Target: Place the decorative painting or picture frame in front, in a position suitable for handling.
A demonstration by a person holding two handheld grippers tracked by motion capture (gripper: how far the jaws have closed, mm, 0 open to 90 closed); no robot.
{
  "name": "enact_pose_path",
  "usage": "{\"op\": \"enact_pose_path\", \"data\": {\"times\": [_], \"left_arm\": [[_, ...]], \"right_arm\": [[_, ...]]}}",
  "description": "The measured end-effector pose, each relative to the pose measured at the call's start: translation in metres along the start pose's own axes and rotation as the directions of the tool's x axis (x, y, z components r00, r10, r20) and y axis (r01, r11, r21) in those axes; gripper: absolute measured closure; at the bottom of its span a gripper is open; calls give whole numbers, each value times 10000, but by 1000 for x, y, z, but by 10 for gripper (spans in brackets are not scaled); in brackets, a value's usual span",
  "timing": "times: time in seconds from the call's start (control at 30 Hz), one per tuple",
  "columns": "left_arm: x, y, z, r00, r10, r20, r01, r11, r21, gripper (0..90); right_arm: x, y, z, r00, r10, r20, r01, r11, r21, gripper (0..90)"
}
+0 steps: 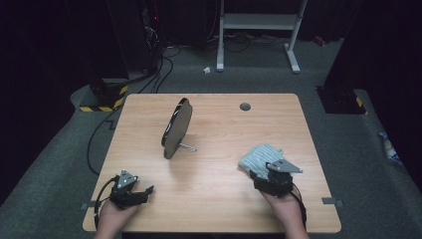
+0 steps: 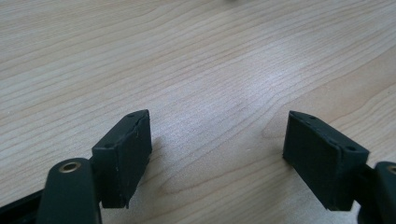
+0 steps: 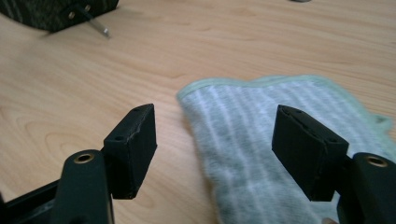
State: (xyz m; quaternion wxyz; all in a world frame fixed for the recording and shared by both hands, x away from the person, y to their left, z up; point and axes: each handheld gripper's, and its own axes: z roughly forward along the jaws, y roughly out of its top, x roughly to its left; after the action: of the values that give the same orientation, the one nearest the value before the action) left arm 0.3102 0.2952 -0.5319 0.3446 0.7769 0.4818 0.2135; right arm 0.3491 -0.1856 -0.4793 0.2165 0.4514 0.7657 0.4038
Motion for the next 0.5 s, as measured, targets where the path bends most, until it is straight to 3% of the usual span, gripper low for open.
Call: {"op": "enact_pose_path", "data": {"times": [0.3, 0.5], "left_arm": [[0, -1, -1, 10000, 12, 19, -12, 10000, -8, 245], [-2, 1, -1, 9999, -134, 96, 134, 9999, 62, 264]], "right_arm": [[35, -3, 11, 9941, -921, -571, 957, 9933, 647, 330], [51, -26, 10, 9889, -1179, -903, 1263, 9876, 933, 342]]}}
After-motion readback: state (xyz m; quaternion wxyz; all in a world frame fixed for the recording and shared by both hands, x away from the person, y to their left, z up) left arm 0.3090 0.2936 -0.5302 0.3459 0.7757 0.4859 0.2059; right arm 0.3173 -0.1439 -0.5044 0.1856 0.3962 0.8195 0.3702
